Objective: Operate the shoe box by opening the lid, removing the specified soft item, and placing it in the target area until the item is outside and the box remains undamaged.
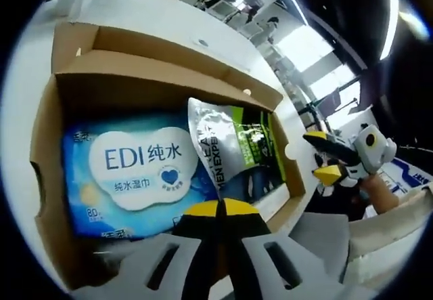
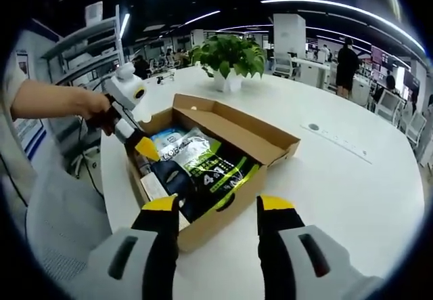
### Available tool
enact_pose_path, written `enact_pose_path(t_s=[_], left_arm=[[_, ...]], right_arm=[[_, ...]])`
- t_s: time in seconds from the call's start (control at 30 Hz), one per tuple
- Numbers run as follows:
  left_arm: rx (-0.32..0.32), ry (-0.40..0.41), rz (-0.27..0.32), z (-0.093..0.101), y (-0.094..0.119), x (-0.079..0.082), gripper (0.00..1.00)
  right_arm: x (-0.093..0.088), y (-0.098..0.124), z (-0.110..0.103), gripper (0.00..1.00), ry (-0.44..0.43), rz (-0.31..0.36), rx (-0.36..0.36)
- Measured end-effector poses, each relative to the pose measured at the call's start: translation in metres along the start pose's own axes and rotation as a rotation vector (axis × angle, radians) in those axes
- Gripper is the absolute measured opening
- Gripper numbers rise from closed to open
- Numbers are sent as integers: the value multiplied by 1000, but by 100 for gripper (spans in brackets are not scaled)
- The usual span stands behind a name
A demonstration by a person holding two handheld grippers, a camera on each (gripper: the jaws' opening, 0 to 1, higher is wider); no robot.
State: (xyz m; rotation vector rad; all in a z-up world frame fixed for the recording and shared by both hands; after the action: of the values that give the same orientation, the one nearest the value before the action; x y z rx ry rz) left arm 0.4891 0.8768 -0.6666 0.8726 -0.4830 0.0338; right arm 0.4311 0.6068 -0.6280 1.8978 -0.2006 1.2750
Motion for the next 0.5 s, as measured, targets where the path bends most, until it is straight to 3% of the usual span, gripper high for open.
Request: enact_pose_path(t_s=[0.5], left_arm=[[35, 47, 56, -15, 22, 0, 0]], right_arm=[[4, -15, -7, 41, -9, -8, 29]])
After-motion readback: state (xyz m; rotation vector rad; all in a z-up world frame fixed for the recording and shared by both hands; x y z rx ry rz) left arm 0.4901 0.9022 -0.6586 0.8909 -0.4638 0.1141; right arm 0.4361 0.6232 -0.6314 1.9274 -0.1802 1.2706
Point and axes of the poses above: the point that each gripper's makers call its tool centre point, and the gripper's own axes: y roughly backward along the fingers, z roughly to its right, x roughly out of its top, the point moved 10 cm from there along y, roughly backward along the fingers, and after that the axes turned 8 degrees about x, right-handed, at the moved point
